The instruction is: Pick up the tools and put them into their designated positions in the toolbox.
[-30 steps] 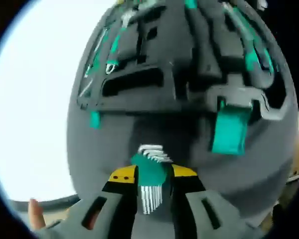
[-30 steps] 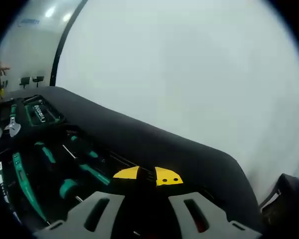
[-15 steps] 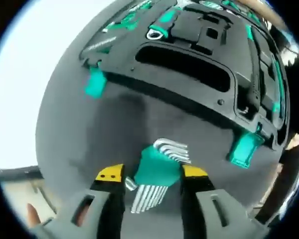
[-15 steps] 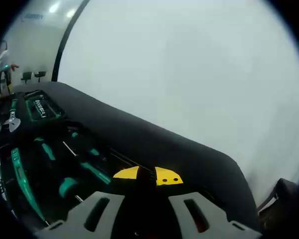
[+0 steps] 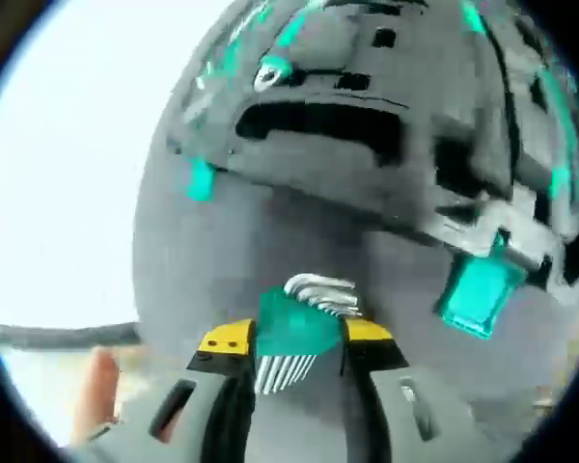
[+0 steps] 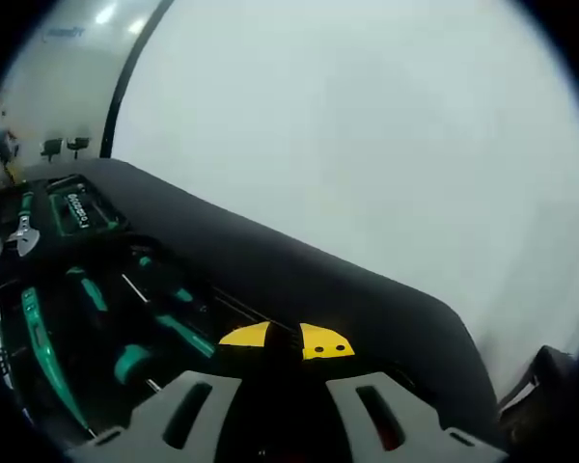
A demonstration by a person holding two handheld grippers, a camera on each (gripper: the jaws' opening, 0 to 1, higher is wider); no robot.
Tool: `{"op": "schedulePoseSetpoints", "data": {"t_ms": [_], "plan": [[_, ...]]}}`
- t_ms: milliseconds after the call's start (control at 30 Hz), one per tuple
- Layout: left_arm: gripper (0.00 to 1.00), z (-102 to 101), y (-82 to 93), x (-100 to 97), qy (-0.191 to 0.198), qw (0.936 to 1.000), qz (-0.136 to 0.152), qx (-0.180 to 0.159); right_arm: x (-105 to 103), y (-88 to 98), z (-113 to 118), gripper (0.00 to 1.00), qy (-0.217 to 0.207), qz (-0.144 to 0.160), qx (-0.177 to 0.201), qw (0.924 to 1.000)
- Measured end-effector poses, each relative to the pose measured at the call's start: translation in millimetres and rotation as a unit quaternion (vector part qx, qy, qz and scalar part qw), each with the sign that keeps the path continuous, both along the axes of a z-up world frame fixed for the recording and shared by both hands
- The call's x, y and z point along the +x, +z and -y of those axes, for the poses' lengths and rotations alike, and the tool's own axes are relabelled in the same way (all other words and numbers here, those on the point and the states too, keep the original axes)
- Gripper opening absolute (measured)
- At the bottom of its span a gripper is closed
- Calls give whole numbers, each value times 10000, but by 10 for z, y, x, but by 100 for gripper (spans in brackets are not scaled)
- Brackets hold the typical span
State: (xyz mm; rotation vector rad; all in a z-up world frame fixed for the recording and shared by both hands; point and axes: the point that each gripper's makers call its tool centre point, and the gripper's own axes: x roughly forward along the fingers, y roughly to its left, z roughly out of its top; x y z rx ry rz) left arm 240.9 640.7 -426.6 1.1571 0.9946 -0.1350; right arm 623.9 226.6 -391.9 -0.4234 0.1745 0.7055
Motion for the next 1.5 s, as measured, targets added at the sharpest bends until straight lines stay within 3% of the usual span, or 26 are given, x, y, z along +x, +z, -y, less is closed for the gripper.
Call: {"op": "schedulePoseSetpoints", "data": {"t_ms": [33,100,133,200,233,300,400,500,667,733,800,900,967,1100,1233,1400,1433,1500], "plan": [[28,38,17,-43,-249,9985,296,391,-2,2,0,8,-1,6,0,10000],[28,145,46,-114,-541,9926,728,809,-10,4,-3,8,7,9,4,10000],[28,149,41,-151,-559,9911,806,899,-23,4,3,8,8,10,4,10000],[28,170,50,-243,-412,9906,1031,798,-38,6,12,8,3,10,20,10000],[28,168,65,-272,-315,9910,1163,587,-43,9,17,8,-3,10,36,10000],[28,172,56,-328,-248,9911,1234,433,-48,21,13,8,-9,10,84,10000],[28,209,69,-444,-288,9901,1319,389,-36,30,21,8,-27,-5,132,9999],[28,211,82,-537,-345,9857,1579,480,-43,35,21,8,-35,-9,146,9999],[28,274,142,-711,-202,9709,2212,892,-31,25,9,8,-17,-2,109,9999],[28,320,171,-781,-209,9577,2502,1409,-29,20,-5,8,-3,3,84,10000],[27,382,207,-818,-206,9491,2666,1667,-18,19,-5,8,-3,1,86,10000],[27,429,293,-882,82,9374,3149,1483,-25,24,1,8,-8,2,102,9999],[27,436,336,-905,117,9330,3314,1397,12,37,-3,8,-24,-4,148,9999],[27,508,388,-914,119,9322,3410,1206,-20,40,-5,8,-20,2,203,9998],[26,457,447,-880,111,9306,3473,1150,-57,94,-9,8,2,76,278,9996],[26,516,776,-793,-29,9167,3799,1240,-98,395,-180,8,350,354,911,9946],[26,585,866,-767,-121,9137,3855,1278,-135,525,-292,8,590,393,1226,9899],[26,742,1105,-681,-387,9030,4047,1388,-339,738,-399,8,1023,699,1392,9825]]}}
